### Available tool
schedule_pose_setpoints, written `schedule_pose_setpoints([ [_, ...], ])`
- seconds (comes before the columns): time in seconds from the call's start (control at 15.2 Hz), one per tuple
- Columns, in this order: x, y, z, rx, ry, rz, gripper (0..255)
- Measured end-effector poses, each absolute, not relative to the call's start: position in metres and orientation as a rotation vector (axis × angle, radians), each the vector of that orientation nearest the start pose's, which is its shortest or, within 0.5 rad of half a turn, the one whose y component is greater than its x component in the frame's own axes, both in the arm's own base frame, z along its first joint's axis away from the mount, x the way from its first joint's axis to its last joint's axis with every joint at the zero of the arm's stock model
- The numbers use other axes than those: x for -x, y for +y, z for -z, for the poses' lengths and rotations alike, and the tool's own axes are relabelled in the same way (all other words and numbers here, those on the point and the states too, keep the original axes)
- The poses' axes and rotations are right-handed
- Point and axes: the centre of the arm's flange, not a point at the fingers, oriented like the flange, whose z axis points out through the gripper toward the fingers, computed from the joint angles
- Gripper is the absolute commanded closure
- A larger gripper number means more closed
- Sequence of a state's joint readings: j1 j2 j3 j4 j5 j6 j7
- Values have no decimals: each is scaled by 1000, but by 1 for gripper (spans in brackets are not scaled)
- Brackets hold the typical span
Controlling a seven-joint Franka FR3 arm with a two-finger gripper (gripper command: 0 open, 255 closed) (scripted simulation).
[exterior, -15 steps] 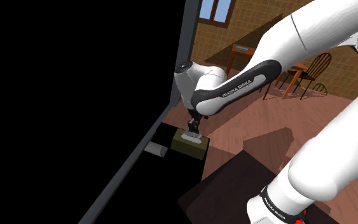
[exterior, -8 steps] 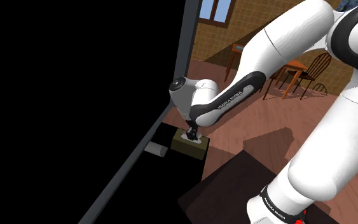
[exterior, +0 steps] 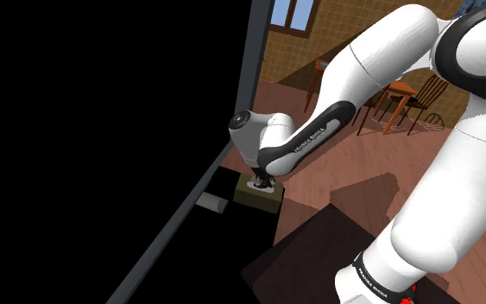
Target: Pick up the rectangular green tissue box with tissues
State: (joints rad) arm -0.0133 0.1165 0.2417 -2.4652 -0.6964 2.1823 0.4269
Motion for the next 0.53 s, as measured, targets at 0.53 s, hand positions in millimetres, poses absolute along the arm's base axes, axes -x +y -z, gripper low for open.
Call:
schedule_pose_setpoints([
  [0.53,-432,80,-234,-2549,423,272,255],
])
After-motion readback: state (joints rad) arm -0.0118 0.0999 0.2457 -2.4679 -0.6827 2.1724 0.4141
